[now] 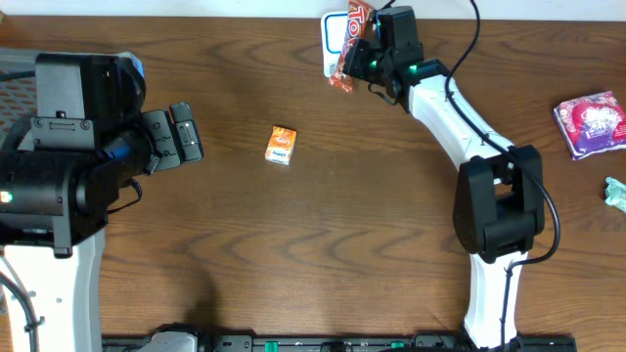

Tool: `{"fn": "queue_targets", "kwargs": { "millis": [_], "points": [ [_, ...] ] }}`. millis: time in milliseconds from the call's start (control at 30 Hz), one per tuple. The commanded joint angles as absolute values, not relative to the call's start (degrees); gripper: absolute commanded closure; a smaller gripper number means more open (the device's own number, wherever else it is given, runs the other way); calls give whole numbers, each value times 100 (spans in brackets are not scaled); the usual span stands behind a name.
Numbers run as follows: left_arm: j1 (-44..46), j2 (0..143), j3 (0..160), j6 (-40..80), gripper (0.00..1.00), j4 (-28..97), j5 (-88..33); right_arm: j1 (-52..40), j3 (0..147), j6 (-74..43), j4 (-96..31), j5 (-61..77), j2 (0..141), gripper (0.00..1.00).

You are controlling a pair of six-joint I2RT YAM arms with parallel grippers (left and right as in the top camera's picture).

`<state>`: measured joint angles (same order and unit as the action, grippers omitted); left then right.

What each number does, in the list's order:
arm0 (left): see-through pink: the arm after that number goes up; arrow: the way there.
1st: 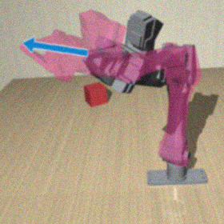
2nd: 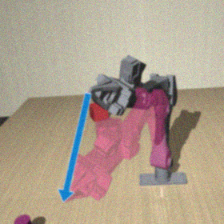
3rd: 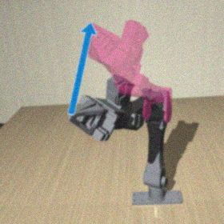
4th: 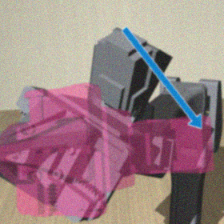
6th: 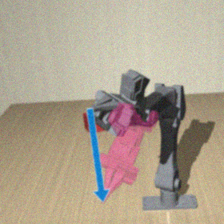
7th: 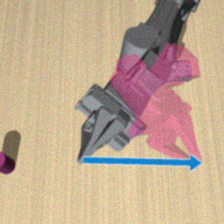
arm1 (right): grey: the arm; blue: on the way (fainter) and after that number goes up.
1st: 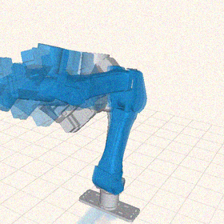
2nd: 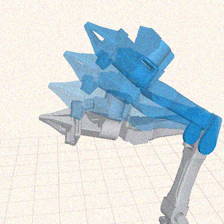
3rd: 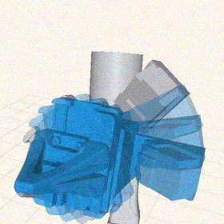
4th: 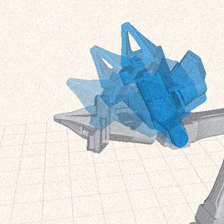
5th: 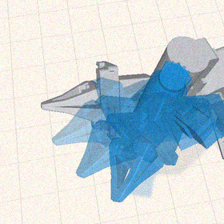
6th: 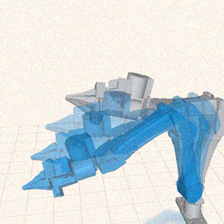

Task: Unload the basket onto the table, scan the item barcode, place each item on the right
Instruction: 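Lift the red bar and hold it in front of the scanner, then carry the red bar to the right edge and drop it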

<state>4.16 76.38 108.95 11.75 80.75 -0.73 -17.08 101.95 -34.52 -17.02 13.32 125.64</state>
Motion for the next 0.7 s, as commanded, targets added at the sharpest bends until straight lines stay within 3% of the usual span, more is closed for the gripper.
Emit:
{"fn": "queue_targets", "kwargs": {
  "millis": [0,300,667],
  "points": [
    [392,7636,10910,1120,2,8077,-40,-1317,10228,-3463,-1763,1472,12291,99],
    [392,7636,10910,1120,2,8077,-40,150,10228,-3177,-3142,1450,11703,99],
    [392,7636,10910,1120,2,8077,-40,2635,10228,-3118,-5485,242,11662,99]
  ]
}}
